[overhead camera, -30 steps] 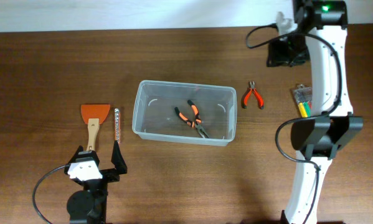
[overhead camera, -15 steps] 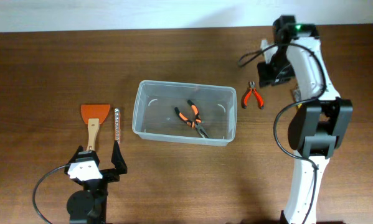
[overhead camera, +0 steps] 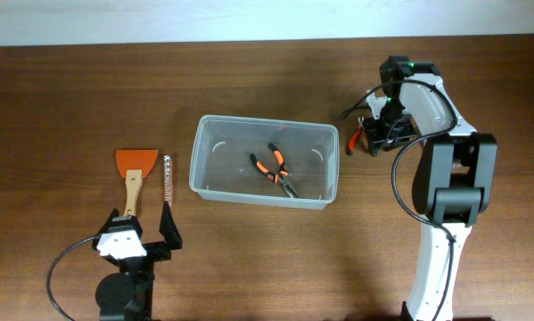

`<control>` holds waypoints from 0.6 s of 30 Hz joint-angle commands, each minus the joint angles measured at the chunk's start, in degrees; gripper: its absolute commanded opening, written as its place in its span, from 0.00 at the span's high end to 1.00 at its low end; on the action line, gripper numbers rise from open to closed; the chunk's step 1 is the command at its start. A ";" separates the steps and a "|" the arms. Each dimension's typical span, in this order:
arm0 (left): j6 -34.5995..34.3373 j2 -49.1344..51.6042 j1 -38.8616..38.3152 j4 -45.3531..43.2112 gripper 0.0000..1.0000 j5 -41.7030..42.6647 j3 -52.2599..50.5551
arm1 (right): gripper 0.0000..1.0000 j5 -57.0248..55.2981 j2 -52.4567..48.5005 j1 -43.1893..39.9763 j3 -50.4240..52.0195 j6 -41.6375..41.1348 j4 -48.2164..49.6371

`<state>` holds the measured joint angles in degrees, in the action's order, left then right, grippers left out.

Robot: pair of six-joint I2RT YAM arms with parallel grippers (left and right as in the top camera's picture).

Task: Pack container
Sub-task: 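Move the right gripper to the red-handled pliers and grasp them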

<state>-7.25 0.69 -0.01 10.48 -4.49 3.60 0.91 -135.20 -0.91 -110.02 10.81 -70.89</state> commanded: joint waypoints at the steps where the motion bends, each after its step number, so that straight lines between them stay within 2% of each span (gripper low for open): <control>1: 0.92 -0.39 0.28 -0.04 0.01 0.63 -0.46 | 0.61 0.15 -0.39 0.28 0.35 0.33 0.72; 14: 0.90 -0.39 0.28 -0.04 0.01 0.63 -0.46 | 0.59 3.82 -0.39 1.05 0.33 0.96 4.39; 18: 0.90 -0.39 0.28 -0.04 0.01 0.63 -0.46 | 0.55 3.78 -0.39 2.08 0.31 0.96 5.64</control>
<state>-7.25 0.69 -0.01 10.48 -4.51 3.60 3.60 -135.20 -0.30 -110.02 11.40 -65.84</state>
